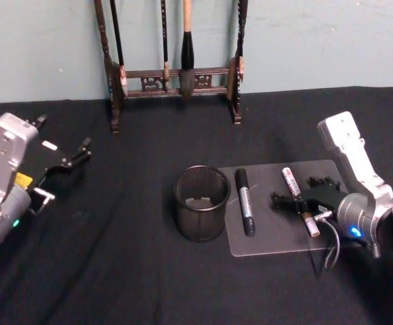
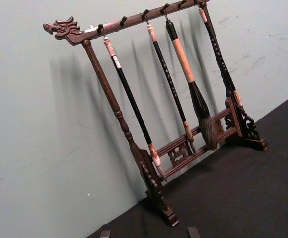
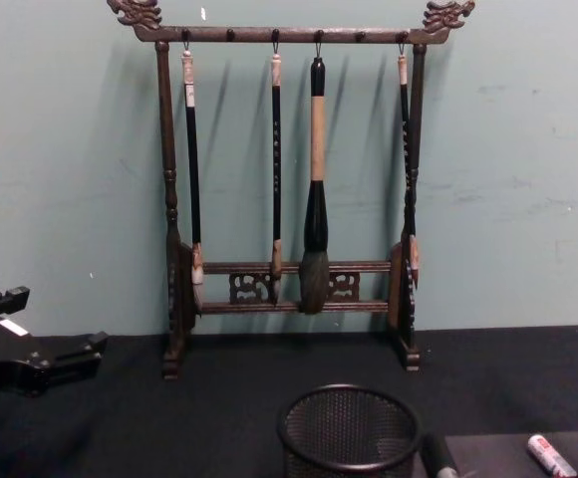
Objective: Pick up the water-based marker from the table and place it into the pen holder.
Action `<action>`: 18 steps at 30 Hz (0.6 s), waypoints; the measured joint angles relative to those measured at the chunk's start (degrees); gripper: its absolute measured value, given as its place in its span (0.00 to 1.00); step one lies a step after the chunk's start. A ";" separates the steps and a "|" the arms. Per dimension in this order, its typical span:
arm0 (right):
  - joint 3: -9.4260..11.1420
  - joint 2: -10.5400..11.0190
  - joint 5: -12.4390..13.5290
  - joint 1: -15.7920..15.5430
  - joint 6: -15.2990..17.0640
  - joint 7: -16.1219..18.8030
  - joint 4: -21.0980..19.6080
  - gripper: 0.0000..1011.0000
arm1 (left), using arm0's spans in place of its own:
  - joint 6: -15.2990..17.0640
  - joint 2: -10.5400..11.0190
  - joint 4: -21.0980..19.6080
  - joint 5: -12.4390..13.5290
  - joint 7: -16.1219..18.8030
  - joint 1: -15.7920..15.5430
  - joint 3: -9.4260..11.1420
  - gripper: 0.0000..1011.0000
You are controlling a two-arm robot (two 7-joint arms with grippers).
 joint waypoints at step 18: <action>0.05 -0.18 -0.78 -0.05 -0.08 0.31 0.21 0.99 | 0.00 0.00 0.00 0.00 0.00 0.00 0.00 0.99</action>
